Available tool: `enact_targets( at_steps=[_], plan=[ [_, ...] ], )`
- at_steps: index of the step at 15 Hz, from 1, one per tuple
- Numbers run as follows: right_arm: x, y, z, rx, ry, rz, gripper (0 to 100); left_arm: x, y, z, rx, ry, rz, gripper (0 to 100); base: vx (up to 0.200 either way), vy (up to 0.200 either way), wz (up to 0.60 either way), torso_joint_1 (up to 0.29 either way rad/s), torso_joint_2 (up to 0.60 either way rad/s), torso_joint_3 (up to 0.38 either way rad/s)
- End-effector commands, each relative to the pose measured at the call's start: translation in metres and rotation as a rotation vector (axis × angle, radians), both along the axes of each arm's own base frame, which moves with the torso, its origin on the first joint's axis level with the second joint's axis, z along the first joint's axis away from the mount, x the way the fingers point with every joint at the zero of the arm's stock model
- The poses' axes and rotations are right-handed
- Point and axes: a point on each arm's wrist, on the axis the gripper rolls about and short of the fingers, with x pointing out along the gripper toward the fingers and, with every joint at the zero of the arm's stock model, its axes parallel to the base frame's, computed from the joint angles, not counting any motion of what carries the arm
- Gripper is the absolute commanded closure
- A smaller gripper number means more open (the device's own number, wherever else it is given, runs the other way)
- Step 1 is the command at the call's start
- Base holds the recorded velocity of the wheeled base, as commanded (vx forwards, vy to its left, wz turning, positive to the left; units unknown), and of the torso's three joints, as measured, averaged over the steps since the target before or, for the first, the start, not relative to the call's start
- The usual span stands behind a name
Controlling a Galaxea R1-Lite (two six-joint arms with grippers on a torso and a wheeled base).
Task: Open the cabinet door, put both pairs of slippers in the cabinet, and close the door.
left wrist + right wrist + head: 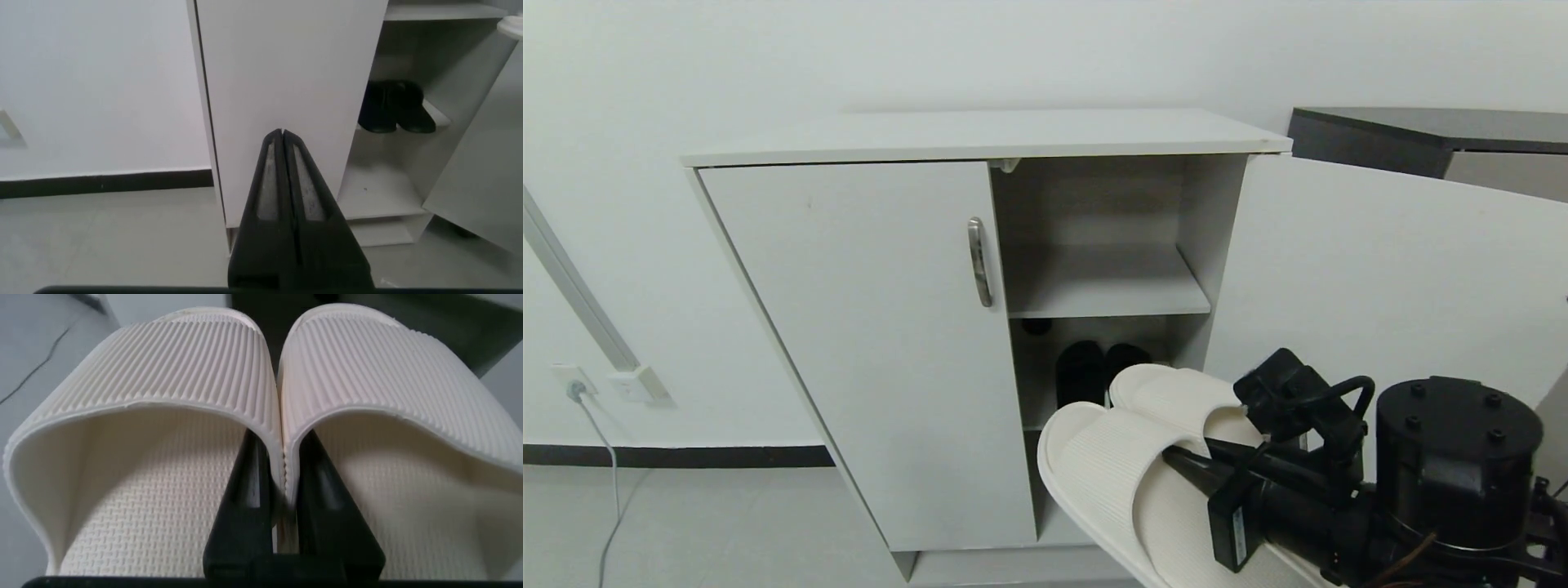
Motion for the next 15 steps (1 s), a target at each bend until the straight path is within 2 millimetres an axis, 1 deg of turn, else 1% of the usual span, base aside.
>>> enact_targets(
  at_steps=[1,3,4,5,6,7,10,11,13,15],
  plan=[
    [0.003,0.003,-0.004,-0.011,0.003,-0.004,100,0.0,0.0,0.0,-0.001,0.001,0.002,100,0.0,0.0,0.0,0.002,0.15,0.061],
    [0.007,0.015,-0.003,-0.009,-0.034,-0.07,100,0.0,0.0,0.0,-0.001,0.001,0.003,100,0.0,0.0,0.0,0.001,0.04,0.023],
    [0.013,0.033,-0.006,-0.015,-0.046,-0.194,100,0.0,0.0,0.0,-0.001,0.001,0.003,100,0.0,0.0,0.0,0.0,0.0,0.0],
    [0.013,0.039,-0.006,-0.015,-0.051,-0.219,100,0.0,0.0,0.0,-0.001,0.001,0.003,100,0.0,0.0,0.0,0.0,0.0,0.0],
    [0.014,0.051,-0.009,-0.025,-0.066,-0.272,100,0.0,0.0,0.0,-0.001,0.001,0.002,100,0.0,0.0,0.0,0.0,0.0,0.0],
    [0.018,0.065,-0.005,-0.021,-0.087,-0.329,100,0.0,0.0,0.0,0.001,0.001,0.002,100,0.0,0.0,0.0,0.0,0.0,0.0],
    [0.024,0.087,0.009,-0.02,-0.055,-0.424,100,0.0,0.0,0.0,0.001,0.001,0.002,100,0.0,0.0,0.0,0.0,0.0,0.0],
    [0.025,0.095,0.019,-0.018,-0.035,-0.474,100,0.0,0.0,0.0,0.001,0.001,0.002,100,0.0,0.0,0.0,0.0,0.0,0.0],
    [0.034,0.108,0.032,0.002,-0.029,-0.569,100,0.0,0.0,0.0,0.001,0.001,0.002,100,0.0,0.0,0.0,0.0,0.0,0.0],
    [0.046,0.123,0.033,0.014,-0.055,-0.647,100,0.0,0.0,0.0,0.001,0.001,0.0,100,0.0,0.0,0.0,0.0,0.0,0.0]
  ],
)
